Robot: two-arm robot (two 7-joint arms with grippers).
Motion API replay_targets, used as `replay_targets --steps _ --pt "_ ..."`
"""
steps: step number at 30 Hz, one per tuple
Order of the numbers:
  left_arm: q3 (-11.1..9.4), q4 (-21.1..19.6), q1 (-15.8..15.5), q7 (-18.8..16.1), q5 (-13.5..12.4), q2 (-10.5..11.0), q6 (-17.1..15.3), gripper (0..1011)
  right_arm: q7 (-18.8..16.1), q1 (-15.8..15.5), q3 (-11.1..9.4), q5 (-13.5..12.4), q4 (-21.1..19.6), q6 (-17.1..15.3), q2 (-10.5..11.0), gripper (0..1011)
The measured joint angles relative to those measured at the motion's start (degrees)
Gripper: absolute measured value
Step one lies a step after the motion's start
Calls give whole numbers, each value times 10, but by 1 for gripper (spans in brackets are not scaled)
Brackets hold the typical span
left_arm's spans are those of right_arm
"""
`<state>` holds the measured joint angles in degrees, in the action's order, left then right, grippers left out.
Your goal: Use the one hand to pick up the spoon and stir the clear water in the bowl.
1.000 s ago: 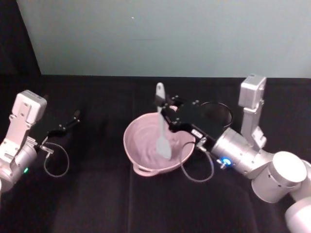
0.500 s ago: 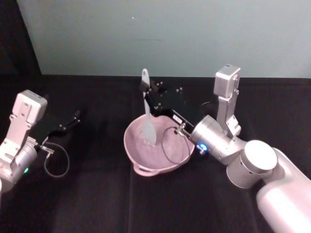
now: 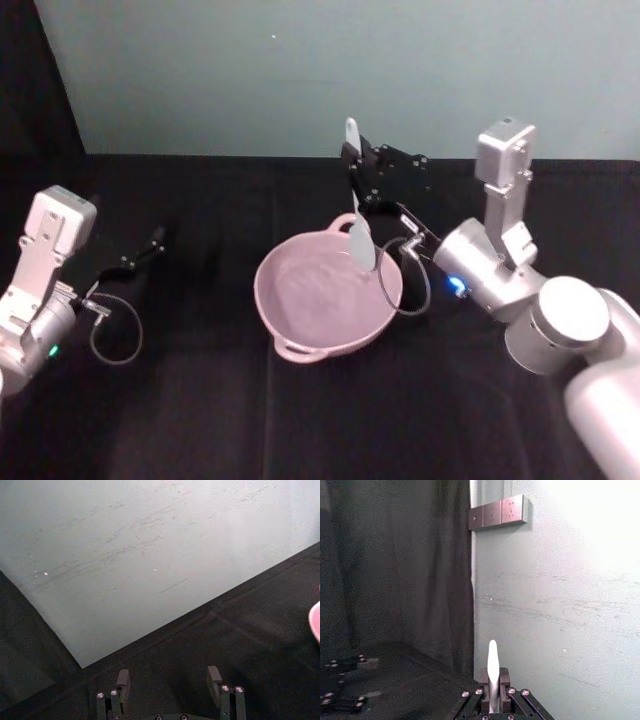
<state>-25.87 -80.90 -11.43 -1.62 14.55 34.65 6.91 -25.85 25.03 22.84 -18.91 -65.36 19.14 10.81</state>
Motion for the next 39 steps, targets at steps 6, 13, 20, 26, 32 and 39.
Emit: replay_targets --steps 6,13,20,26,32,39 --pt "0 0 0 0 0 0 0 1011 -24 -49 -11 -24 -80 -42 29 125" --pt "0 0 0 0 0 0 0 1011 -58 -78 1 -61 -119 -82 40 125" --pt "0 0 0 0 0 0 0 1011 -85 -65 23 -94 -97 -88 18 125" --pt "0 0 0 0 0 0 0 1011 -79 -25 35 -86 -27 -44 -17 125" --pt "0 0 0 0 0 0 0 1011 -37 10 25 -50 43 10 -45 125" --pt "0 0 0 0 0 0 0 1011 15 30 6 -3 80 45 -50 125"
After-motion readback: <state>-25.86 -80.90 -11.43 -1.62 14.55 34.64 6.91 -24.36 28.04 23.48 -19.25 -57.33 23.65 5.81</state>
